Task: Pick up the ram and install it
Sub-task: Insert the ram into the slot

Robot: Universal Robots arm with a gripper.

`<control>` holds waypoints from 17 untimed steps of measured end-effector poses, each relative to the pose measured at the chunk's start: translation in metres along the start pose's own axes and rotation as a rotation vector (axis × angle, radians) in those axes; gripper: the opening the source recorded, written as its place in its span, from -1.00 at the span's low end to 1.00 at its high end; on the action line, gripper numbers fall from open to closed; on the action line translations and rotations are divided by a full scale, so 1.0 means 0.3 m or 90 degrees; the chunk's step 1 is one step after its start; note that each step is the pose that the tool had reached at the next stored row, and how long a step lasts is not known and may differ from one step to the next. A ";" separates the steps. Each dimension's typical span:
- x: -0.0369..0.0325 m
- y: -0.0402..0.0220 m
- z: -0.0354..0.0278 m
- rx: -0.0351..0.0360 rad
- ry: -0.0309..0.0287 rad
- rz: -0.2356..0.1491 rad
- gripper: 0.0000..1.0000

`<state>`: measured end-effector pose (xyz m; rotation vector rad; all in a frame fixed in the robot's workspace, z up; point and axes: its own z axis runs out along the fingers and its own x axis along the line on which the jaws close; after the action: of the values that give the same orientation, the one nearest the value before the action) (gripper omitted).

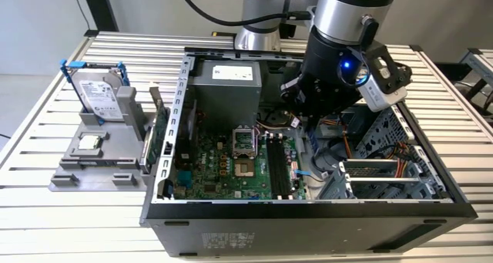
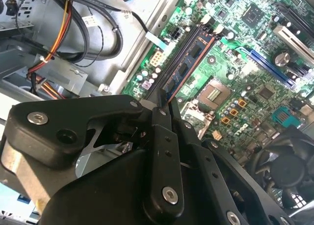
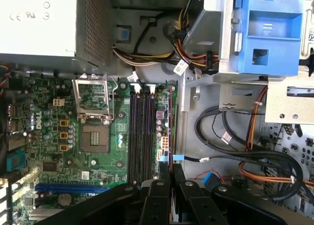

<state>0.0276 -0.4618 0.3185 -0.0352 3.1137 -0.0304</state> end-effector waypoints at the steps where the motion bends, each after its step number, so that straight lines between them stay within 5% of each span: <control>1: 0.000 0.000 0.002 0.0002 0.0001 0.000 -1.00; 17: 0.002 0.003 0.059 0.0030 0.0001 0.000 -1.00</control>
<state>0.0276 -0.4613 0.3007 -0.0352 3.1137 -0.0377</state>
